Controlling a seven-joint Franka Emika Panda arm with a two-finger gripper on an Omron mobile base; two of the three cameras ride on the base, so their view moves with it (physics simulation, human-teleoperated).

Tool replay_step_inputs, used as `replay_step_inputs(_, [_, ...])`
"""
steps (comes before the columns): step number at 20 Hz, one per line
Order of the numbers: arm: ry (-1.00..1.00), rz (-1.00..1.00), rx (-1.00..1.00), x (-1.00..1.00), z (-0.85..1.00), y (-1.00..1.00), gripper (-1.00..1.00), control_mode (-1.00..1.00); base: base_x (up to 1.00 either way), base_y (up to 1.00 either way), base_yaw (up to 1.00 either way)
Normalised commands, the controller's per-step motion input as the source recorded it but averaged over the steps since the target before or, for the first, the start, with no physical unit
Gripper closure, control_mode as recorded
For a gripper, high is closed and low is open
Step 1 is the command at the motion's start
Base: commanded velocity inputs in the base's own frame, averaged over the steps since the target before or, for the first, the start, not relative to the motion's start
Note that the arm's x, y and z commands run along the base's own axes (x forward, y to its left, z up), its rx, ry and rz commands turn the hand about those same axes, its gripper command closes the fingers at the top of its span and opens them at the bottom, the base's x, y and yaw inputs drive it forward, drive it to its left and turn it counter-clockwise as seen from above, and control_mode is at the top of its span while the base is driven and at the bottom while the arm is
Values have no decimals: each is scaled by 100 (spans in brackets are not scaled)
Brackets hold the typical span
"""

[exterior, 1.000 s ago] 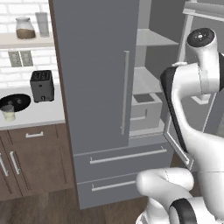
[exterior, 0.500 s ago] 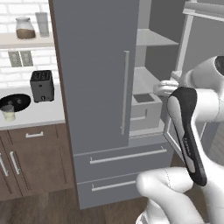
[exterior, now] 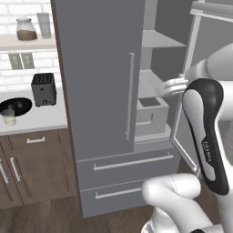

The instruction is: Grab a lemon wedge from the fridge and one ice cube from the ice bowl, and put them in the glass of lemonade.

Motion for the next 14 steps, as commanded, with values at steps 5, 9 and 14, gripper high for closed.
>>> replay_step_inputs(5, [7, 0, -15, 37, -19, 18, -100, -100, 0, 0, 0])
replay_step_inputs(9, [1, 0, -5, 46, -67, 2, -100, -100, 0, 0, 0])
replay_step_inputs(14, [-2, -2, 0, 44, -46, 0, -100, -100, 0, 0, 0])
